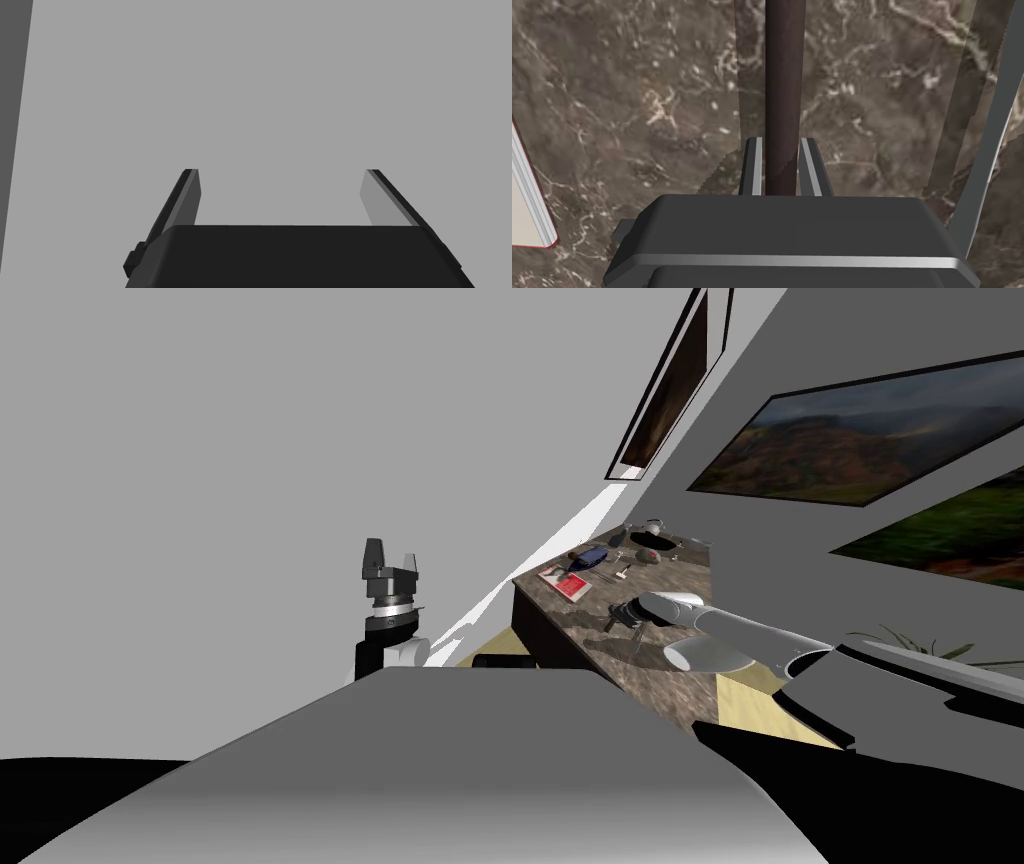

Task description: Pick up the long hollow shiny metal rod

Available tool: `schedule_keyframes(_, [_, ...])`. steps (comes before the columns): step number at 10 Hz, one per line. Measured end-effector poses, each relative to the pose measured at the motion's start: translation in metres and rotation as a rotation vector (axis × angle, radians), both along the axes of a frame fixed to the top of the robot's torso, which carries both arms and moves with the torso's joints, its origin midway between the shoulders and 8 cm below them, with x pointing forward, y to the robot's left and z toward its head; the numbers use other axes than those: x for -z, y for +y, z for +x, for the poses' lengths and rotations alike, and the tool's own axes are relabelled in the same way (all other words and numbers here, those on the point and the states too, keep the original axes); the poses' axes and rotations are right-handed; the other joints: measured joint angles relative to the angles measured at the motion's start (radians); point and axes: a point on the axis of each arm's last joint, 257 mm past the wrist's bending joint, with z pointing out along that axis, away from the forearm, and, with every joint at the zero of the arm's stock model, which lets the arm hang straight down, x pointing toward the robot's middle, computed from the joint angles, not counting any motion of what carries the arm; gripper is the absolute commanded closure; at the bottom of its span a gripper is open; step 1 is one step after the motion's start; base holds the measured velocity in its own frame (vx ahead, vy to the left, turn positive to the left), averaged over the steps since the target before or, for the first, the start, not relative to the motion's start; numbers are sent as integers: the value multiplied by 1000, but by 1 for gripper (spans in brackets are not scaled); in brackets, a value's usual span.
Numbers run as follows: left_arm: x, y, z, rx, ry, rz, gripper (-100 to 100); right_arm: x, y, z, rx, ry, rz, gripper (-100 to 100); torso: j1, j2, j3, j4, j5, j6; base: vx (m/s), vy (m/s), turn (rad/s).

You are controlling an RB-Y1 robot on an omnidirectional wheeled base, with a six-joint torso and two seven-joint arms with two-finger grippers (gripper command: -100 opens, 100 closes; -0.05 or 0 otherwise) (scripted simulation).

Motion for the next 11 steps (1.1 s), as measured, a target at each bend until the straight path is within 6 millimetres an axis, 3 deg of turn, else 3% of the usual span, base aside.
schedule_keyframes(1, [0,0,0,0,0,0,0,0,0,0,0,0,0,100,0,0,0,0,0,0,-4,23,-63])
schedule_keyframes(10, [0,0,0,0,0,0,0,-22,-13,29,-37,-1,0,100,3,1,1,0,1,-1,-9,38,-48])
schedule_keyframes(11, [0,0,0,0,0,0,0,-22,-13,29,-40,1,0,0,2,1,1,0,1,-1,0,0,0])
